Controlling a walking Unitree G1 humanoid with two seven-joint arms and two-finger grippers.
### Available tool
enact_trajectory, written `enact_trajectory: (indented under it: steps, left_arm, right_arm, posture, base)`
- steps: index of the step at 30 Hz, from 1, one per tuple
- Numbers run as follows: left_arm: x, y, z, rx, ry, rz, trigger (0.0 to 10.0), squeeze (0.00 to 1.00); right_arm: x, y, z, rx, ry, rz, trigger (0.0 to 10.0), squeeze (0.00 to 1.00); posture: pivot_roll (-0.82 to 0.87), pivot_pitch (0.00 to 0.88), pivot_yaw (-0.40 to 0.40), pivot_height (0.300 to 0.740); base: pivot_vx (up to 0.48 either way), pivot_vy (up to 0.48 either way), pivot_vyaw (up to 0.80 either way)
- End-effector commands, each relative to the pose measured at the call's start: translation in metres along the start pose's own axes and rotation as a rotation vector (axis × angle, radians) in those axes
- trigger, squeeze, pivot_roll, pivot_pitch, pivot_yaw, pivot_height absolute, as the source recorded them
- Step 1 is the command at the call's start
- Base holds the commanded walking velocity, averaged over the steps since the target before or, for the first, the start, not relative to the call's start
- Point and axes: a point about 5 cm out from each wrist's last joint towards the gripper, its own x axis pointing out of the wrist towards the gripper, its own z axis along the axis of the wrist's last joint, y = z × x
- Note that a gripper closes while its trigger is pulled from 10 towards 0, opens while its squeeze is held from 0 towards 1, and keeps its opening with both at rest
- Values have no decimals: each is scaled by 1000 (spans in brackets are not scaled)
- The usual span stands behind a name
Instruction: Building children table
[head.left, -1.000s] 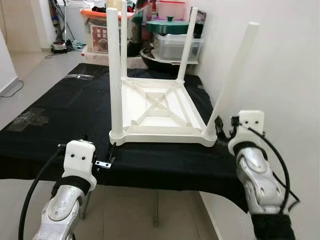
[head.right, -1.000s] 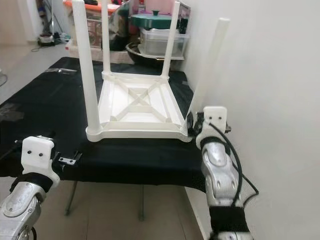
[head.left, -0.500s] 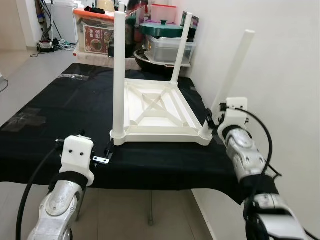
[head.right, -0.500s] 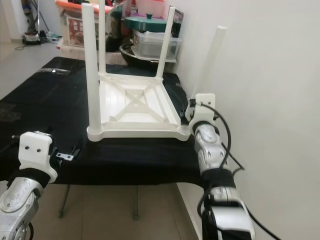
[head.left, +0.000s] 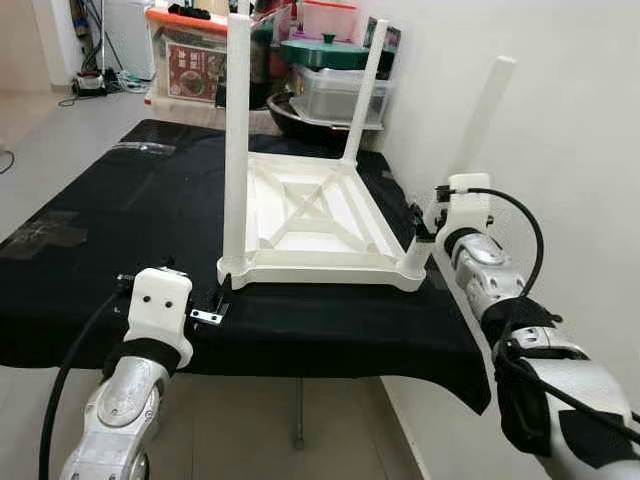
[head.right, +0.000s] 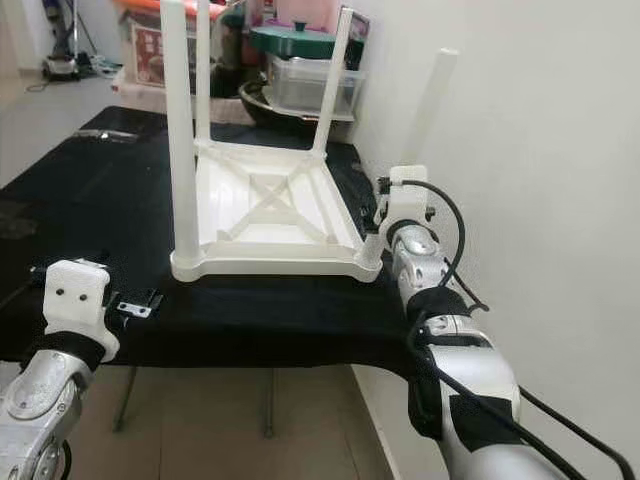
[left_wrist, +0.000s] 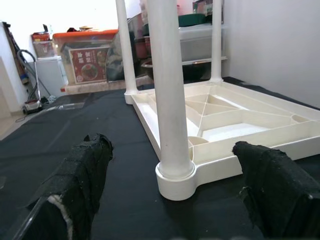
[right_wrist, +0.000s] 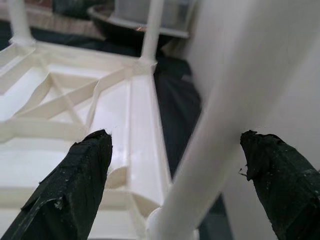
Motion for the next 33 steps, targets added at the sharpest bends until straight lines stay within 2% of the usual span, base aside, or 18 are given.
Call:
enact_trajectory:
  steps: [1, 7, 8, 14, 16, 18, 19, 21, 22, 23, 24, 25, 27, 28, 29, 30, 32, 33]
  left_arm:
    - [1, -3, -1, 5, 0, -10, 10000, 0]
    - [-2, -3, -1, 12, 5, -14, 10000, 0]
    - [-3, -4, -1, 13, 7, -16, 10000, 0]
    - [-4, -3, 0, 16, 7, -16, 10000, 0]
    - [-5, -3, 0, 18, 9, -15, 10000, 0]
    - [-6, -4, -1, 17, 13, -20, 10000, 0]
    - [-6, -4, -1, 17, 13, -20, 10000, 0]
    - [-8, -5, 0, 15, 15, -29, 10000, 0]
    - [-7, -6, -1, 15, 16, -35, 10000, 0]
    - [-7, -6, -1, 15, 16, -35, 10000, 0]
    - [-7, -7, -1, 16, 17, -39, 10000, 0]
    - [-7, -7, -1, 16, 17, -39, 10000, 0]
    - [-5, -8, -1, 18, 17, -45, 10000, 0]
    - [-5, -8, -1, 18, 17, -45, 10000, 0]
    - [-4, -7, 0, 21, 15, -46, 10000, 0]
    - [-4, -7, 0, 22, 15, -46, 10000, 0]
    - [-4, -7, 0, 23, 15, -46, 10000, 0]
    - [-5, -6, 0, 24, 16, -44, 10000, 0]
  right_arm:
    - [2, 8, 5, 17, -11, 39, 10000, 0]
    - [4, 25, 2, 14, 6, 83, 10000, 0]
    - [4, 29, 2, 44, 4, 82, 10000, 0]
    - [4, 29, 2, 103, -5, 81, 10000, 0]
    - [3, 40, 3, 136, -32, 178, 10000, 0]
    - [-3, 67, -6, 79, -48, 440, 10000, 0]
    - [-3, 67, -6, 79, -48, 440, 10000, 0]
    - [-15, 87, -23, -5, -25, 687, 10000, 0]
    - [-22, 89, -37, -97, 5, 790, 10000, 0]
    - [-22, 89, -37, -97, 5, 790, 10000, 0]
    - [-28, 83, -54, -209, 69, 841, 10000, 0]
    - [-28, 83, -54, -209, 69, 841, 10000, 0]
    - [-32, 58, -76, -366, 200, 792, 10000, 0]
    - [-32, 58, -76, -366, 200, 792, 10000, 0]
    - [-26, 28, -73, -397, 271, 624, 10000, 0]
    - [-23, 13, -67, -408, 284, 541, 10000, 0]
    - [-21, 5, -63, -415, 291, 492, 10000, 0]
    - [-19, -8, -55, -416, 298, 442, 10000, 0]
  posture:
    - [187, 0, -200, 740]
    - [205, 0, -200, 740]
    - [218, 0, -202, 740]
    - [218, 0, -202, 740]
    - [215, 0, -200, 740]
    - [208, 0, -189, 740]
    - [208, 0, -189, 740]
    - [197, 0, -181, 740]
    - [192, 0, -177, 740]
    - [192, 0, -177, 740]
    - [183, 0, -172, 740]
    - [183, 0, -172, 740]
    - [178, 0, -170, 740]
    - [178, 0, -170, 740]
    - [176, 0, -171, 740]
    - [172, 0, -173, 740]
    - [172, 0, -173, 740]
    - [172, 0, -175, 740]
  base:
    - [0, 0, 0]
    - [0, 0, 0]
    - [0, 0, 0]
    - [0, 0, 0]
    - [0, 0, 0]
    - [0, 0, 0]
    - [0, 0, 0]
    - [0, 0, 0]
    - [0, 0, 0]
    - [0, 0, 0]
    - [0, 0, 0]
    - [0, 0, 0]
    - [0, 0, 0]
    - [0, 0, 0]
    - [0, 0, 0]
    - [0, 0, 0]
    - [0, 0, 0]
    - [0, 0, 0]
